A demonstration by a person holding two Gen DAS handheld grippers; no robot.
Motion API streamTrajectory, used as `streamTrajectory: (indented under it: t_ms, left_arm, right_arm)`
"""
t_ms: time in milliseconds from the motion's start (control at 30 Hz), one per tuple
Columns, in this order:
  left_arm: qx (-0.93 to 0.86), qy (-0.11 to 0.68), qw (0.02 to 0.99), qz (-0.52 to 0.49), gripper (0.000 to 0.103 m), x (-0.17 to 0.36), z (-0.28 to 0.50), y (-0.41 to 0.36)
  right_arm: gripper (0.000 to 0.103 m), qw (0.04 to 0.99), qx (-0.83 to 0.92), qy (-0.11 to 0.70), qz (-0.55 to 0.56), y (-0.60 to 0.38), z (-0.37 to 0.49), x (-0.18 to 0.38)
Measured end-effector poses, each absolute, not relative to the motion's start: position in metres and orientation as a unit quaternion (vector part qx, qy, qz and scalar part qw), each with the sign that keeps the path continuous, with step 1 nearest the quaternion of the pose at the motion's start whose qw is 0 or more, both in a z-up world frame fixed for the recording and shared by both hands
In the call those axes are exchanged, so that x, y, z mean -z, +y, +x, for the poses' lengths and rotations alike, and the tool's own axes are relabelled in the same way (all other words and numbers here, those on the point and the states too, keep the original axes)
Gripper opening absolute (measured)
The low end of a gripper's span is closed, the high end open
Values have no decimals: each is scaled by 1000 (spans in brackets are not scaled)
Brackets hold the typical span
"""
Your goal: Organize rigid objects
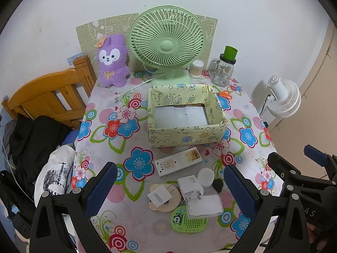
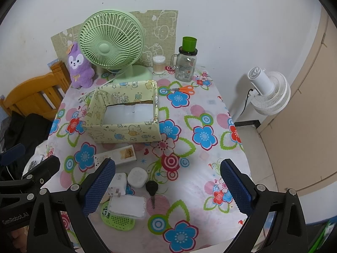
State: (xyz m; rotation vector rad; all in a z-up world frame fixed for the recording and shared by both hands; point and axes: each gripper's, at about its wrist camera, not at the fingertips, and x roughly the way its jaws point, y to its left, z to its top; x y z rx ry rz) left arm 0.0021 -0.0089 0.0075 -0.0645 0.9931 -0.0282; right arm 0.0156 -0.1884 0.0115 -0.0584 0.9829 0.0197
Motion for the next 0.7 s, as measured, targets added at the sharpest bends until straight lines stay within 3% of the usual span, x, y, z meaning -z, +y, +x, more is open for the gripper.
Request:
streamTrajectory:
  t_ms: [700]
  left_arm:
    - [12, 476, 879, -22, 102, -11, 5, -10]
  right_arm:
    - [101, 884, -12, 466, -27, -191, 16, -16]
